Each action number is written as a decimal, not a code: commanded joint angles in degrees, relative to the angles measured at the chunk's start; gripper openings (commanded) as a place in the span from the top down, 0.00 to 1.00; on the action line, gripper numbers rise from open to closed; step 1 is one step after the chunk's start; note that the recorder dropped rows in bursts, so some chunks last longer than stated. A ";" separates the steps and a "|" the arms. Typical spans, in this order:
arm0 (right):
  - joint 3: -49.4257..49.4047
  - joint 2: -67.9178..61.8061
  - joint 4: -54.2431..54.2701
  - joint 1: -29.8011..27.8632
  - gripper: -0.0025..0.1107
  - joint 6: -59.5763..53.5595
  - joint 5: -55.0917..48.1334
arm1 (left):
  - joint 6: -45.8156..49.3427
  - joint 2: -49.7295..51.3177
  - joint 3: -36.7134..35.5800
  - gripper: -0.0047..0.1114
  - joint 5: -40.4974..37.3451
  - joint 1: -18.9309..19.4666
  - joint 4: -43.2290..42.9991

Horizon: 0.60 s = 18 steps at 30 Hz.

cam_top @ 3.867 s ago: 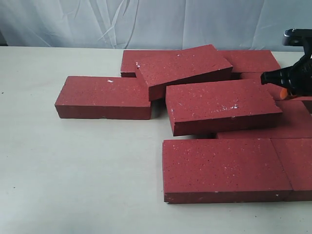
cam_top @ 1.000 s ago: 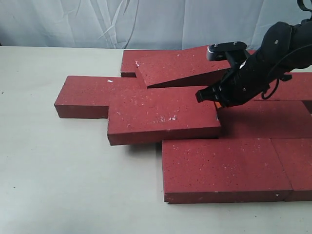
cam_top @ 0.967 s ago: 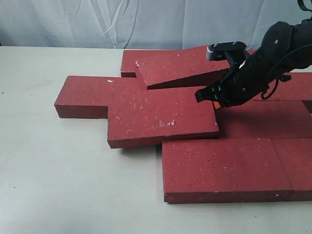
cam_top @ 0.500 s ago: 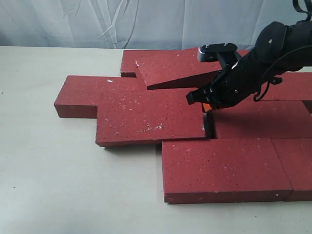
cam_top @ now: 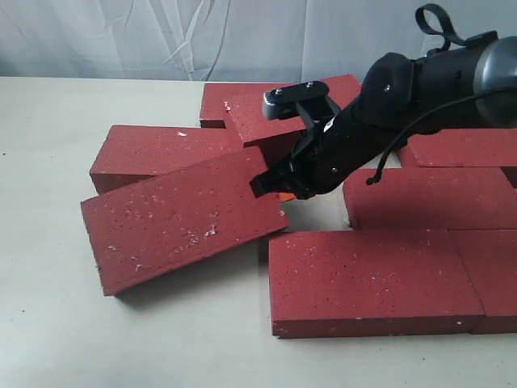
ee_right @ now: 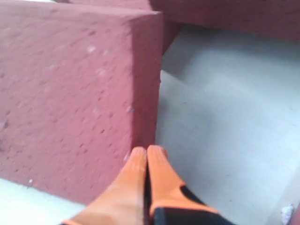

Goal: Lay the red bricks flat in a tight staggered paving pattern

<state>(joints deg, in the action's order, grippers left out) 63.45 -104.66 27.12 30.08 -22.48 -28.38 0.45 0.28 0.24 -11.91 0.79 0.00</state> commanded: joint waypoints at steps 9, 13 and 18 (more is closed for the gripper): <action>1.44 0.23 0.71 -2.80 0.98 -0.38 -2.32 | -0.08 -0.28 -0.24 0.96 0.35 0.18 0.00; 3.65 1.00 2.09 -7.06 0.98 -0.38 -6.11 | -0.08 -0.28 -0.24 0.96 0.35 0.18 0.00; 3.66 1.74 1.84 -11.43 0.98 -0.38 -6.07 | -0.08 -0.28 -0.24 0.96 0.35 0.18 0.00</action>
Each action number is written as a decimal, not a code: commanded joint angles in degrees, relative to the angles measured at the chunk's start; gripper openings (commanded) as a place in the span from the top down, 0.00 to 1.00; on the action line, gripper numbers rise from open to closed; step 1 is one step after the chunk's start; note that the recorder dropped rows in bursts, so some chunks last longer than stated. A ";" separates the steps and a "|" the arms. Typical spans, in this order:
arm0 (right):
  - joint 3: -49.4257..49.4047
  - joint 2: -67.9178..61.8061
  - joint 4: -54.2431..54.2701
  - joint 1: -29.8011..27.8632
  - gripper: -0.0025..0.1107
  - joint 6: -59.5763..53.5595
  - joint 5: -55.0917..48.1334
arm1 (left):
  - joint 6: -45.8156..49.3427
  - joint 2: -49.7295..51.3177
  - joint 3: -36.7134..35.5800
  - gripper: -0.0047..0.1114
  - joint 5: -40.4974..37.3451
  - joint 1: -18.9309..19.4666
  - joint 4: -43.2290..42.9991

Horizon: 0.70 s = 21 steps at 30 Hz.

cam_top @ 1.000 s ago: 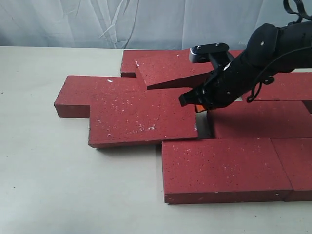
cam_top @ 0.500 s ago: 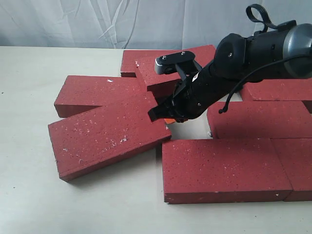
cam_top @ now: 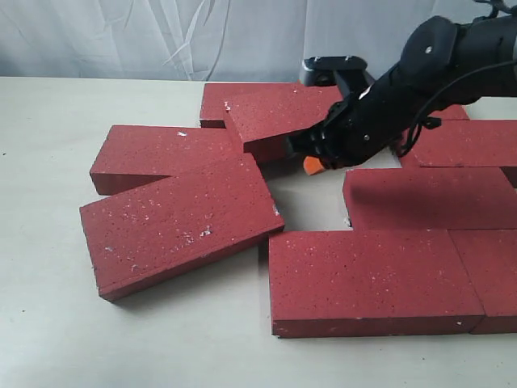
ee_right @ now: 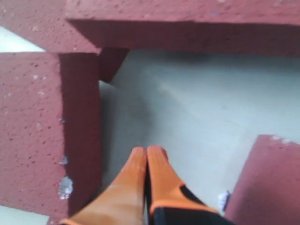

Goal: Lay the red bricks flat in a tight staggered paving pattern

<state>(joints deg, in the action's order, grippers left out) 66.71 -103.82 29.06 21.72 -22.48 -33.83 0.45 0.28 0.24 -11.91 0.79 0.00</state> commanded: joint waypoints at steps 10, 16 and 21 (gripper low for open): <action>0.40 -6.10 0.19 1.26 0.98 -0.38 -0.58 | -0.08 -0.28 -0.24 0.96 0.24 0.18 0.00; 0.40 -9.12 2.67 5.91 0.98 -0.38 1.76 | -0.08 -0.28 -0.24 0.96 0.24 0.18 0.00; 0.53 -9.71 3.47 8.77 0.98 -0.38 3.12 | -0.08 -0.28 -0.24 0.96 0.24 0.18 0.00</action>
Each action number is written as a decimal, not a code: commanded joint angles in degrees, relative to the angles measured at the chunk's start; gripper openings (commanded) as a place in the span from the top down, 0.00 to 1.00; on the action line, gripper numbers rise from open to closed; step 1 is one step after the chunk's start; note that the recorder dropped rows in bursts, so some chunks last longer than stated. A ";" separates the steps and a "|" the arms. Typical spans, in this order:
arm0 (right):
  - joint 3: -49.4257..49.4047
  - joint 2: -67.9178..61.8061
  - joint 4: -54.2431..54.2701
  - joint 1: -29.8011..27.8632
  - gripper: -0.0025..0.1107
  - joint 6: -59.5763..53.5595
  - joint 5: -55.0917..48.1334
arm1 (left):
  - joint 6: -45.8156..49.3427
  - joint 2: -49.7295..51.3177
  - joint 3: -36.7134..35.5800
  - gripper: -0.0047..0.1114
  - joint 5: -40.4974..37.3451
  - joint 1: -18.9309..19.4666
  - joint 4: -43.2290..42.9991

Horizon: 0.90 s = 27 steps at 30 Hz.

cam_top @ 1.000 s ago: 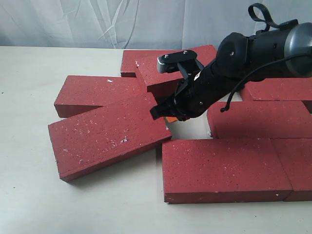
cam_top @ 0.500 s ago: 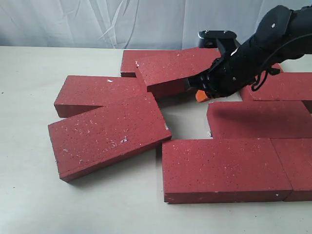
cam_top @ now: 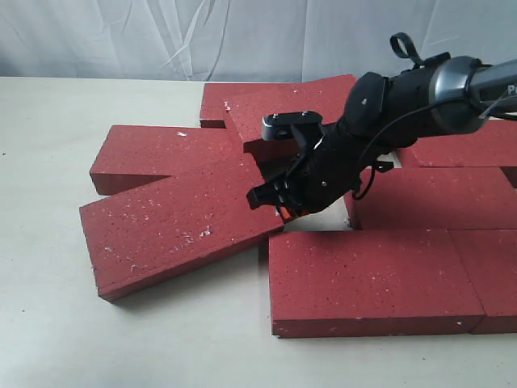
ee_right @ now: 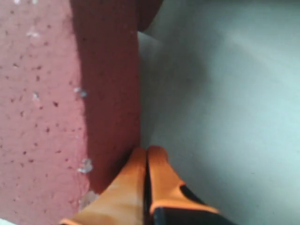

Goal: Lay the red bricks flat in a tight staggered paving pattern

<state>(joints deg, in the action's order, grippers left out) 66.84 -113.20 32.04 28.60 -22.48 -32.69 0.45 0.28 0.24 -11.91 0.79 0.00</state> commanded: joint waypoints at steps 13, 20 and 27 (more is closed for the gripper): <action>0.88 -0.33 4.87 6.50 0.98 -5.86 3.18 | -0.08 -0.28 -0.24 0.96 0.24 0.18 0.00; 0.88 4.31 3.77 5.36 0.98 -5.94 1.12 | -0.08 -0.28 -0.24 0.96 0.24 0.18 0.00; 0.88 13.03 2.13 -4.26 0.98 -4.29 -4.36 | -0.08 -0.28 -0.24 0.96 0.24 0.18 0.00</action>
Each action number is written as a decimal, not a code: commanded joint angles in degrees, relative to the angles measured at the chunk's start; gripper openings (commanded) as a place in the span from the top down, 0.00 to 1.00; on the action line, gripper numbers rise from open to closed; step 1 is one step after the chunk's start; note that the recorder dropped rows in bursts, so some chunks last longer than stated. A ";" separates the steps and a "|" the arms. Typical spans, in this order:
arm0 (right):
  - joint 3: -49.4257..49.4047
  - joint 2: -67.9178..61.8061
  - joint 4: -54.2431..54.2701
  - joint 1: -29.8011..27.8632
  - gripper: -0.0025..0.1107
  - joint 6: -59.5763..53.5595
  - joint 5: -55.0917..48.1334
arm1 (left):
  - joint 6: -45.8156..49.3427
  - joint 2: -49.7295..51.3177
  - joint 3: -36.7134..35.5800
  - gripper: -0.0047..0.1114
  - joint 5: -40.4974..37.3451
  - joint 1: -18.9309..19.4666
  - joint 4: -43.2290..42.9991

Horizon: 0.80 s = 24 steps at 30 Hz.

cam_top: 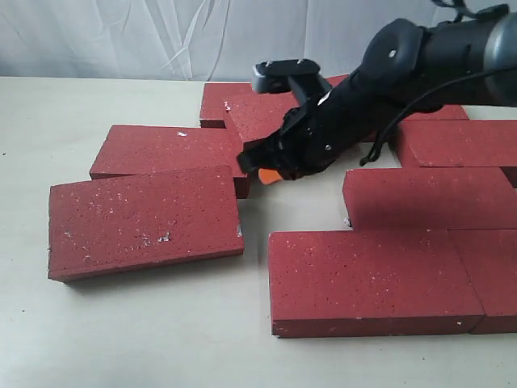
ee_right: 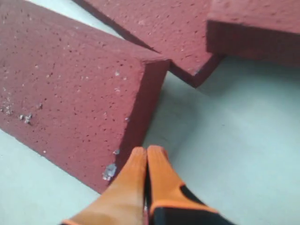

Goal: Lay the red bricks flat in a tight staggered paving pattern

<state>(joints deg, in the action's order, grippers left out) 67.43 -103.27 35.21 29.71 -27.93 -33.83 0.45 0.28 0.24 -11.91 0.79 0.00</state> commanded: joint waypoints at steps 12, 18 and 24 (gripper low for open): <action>0.29 6.43 -3.20 -16.43 0.98 1.16 -8.00 | -0.08 -0.28 -0.24 0.96 0.24 0.18 0.00; 0.29 6.43 -4.01 -16.43 0.98 0.94 -8.74 | -0.08 -0.28 -0.24 0.96 0.24 0.18 0.00; 0.29 6.43 -3.37 -16.43 0.98 0.94 -9.51 | -0.08 -0.28 -0.24 0.96 0.24 0.18 0.00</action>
<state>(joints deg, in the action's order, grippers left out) 67.43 -97.42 31.90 13.61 -26.77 -42.69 0.45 0.28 0.24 -11.91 0.79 0.00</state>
